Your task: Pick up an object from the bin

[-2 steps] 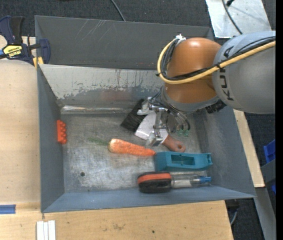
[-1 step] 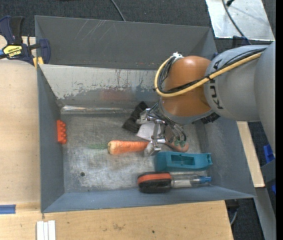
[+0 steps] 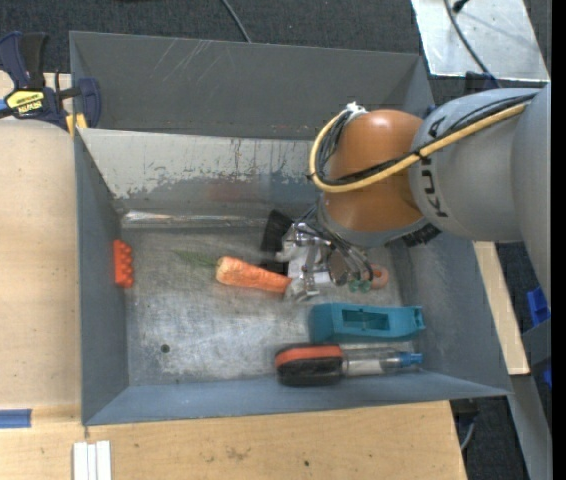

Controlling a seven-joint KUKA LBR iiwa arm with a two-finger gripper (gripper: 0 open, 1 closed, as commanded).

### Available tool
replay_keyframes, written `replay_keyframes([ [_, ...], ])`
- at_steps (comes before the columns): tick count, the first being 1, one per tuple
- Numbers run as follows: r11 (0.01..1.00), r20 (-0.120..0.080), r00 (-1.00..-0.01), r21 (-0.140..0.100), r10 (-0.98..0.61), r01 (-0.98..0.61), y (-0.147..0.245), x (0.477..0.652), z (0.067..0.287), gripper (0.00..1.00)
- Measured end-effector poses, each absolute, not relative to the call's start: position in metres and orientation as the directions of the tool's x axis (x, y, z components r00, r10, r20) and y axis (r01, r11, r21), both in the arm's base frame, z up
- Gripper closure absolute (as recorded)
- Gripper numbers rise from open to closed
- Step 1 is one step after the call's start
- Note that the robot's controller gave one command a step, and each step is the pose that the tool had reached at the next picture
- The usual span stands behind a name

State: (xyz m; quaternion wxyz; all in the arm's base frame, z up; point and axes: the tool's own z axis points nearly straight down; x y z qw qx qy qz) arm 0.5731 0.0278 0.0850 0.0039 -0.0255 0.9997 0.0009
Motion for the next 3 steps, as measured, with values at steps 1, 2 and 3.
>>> replay_keyframes([
  [1,0.999,-0.008,-0.999,0.002,-0.051,-0.051,0.028,0.573,0.085,1.0],
  [2,0.999,0.001,-0.999,-0.001,-0.045,-0.045,0.065,0.565,0.121,1.0],
  [3,0.999,-0.007,-0.999,0.006,-0.031,-0.031,0.072,0.586,0.137,1.0],
])
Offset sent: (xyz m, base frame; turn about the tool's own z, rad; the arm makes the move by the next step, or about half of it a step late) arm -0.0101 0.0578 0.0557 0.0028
